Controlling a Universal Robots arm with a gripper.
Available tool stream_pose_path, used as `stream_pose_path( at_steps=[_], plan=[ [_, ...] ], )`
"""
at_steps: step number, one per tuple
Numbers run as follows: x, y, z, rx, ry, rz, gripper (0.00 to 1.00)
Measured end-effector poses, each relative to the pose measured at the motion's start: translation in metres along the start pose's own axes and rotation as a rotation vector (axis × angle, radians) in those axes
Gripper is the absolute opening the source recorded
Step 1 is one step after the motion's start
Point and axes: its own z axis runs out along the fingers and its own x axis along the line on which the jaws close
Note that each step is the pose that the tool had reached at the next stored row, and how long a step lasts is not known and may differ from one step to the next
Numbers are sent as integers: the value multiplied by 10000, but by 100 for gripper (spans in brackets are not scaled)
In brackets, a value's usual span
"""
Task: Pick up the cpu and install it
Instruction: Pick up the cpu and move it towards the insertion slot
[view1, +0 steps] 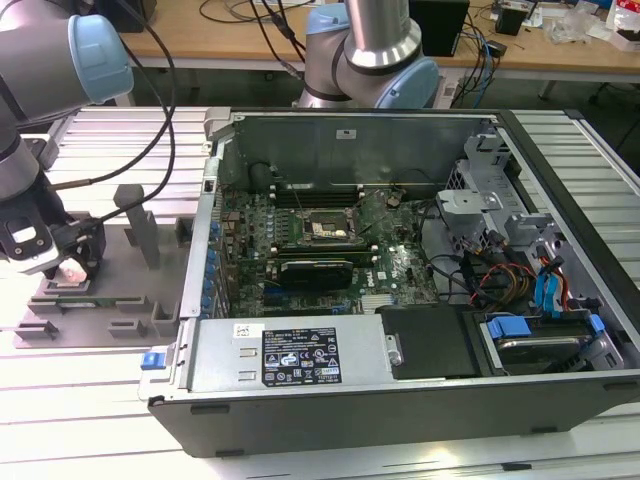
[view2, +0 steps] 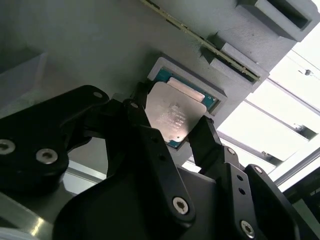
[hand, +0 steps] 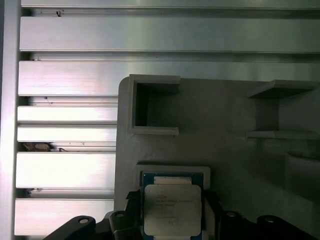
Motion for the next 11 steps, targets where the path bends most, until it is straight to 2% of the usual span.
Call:
stream_pose_path(
  at_steps=[9,10,11],
  plan=[
    [0,0,9,1,1,0,60],
    [0,0,9,1,1,0,55],
    [0,0,10,0,1,0,55]
  ],
)
